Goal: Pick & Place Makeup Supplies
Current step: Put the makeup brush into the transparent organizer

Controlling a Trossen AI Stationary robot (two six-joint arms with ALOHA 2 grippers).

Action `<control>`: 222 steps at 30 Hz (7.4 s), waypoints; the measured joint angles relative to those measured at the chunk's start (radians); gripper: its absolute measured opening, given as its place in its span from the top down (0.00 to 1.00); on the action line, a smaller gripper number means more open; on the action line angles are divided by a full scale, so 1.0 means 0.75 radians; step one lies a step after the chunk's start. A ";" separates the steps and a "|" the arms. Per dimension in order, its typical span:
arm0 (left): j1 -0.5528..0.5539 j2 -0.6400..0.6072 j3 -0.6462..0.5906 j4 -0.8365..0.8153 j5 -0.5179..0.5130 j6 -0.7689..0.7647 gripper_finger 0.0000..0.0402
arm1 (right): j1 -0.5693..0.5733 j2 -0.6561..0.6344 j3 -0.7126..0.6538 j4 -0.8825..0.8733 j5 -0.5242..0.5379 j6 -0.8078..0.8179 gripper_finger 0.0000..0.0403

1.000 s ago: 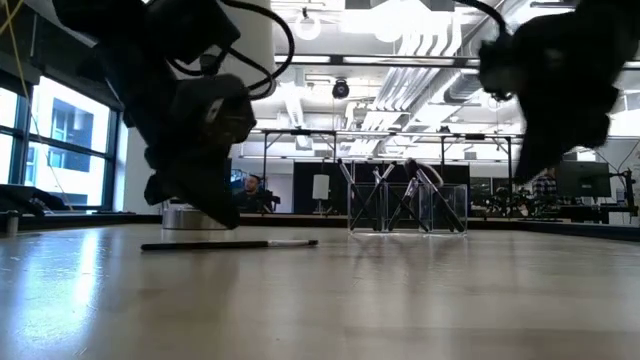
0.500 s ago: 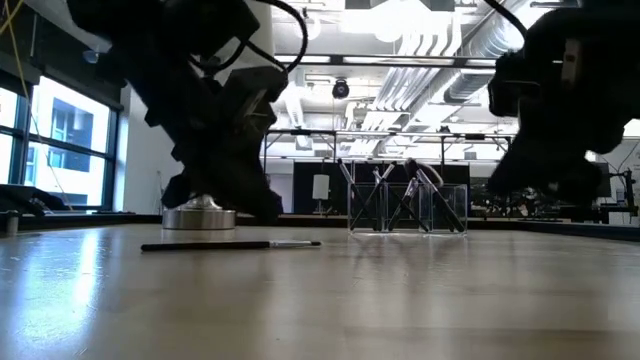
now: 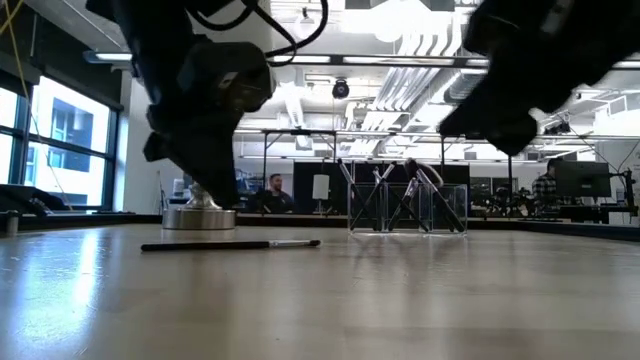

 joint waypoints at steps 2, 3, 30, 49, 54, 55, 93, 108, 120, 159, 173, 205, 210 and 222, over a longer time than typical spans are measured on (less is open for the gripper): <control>-0.028 0.000 0.003 -0.037 -0.026 -0.036 1.00 | -0.027 0.026 0.048 -0.001 0.001 -0.083 1.00; -0.048 0.000 0.001 -0.058 -0.038 -0.052 1.00 | -0.042 0.047 0.072 -0.002 -0.002 -0.121 1.00; -0.279 -0.364 -0.356 -0.041 -0.083 -0.200 1.00 | -0.384 0.694 0.761 -0.455 -0.258 -0.271 1.00; -0.278 -0.386 -0.371 -0.036 -0.090 -0.105 1.00 | -0.392 0.778 0.758 -0.434 -0.276 -0.171 1.00; -0.278 -0.386 -0.371 -0.004 -0.089 -0.106 1.00 | -0.392 0.792 0.760 -0.418 -0.284 -0.172 1.00; -0.278 -0.386 -0.371 -0.001 -0.090 -0.106 1.00 | -0.392 0.794 0.761 -0.415 -0.284 -0.172 1.00; -0.140 0.000 -0.339 0.464 -0.150 0.291 0.75 | -0.392 0.802 0.758 -0.380 -0.318 -0.176 1.00; -0.136 0.090 -0.136 0.131 -0.098 0.354 0.96 | -0.391 0.803 0.758 -0.367 -0.352 -0.176 1.00; -0.137 0.092 -0.114 0.087 -0.084 0.267 0.98 | -0.392 0.684 0.756 -0.484 -0.346 -0.253 0.95; -0.049 -0.043 -0.206 1.408 -0.522 0.417 0.99 | -0.113 -0.115 -0.181 0.626 0.038 -0.081 0.86; -0.025 -0.043 -0.206 1.466 -0.458 0.429 0.99 | -0.276 -0.115 -0.013 0.624 -0.021 -0.159 0.60; -0.023 -0.043 -0.206 1.486 -0.425 0.460 0.94 | -0.337 -0.114 -0.005 0.728 -0.096 -0.212 0.95; -0.023 -0.043 -0.206 1.483 -0.435 0.453 0.84 | -0.337 -0.114 -0.005 0.715 -0.118 -0.217 0.97; -0.025 -0.155 -0.202 1.358 -0.464 0.522 0.71 | -0.341 -0.114 -0.007 0.621 -0.133 -0.162 0.96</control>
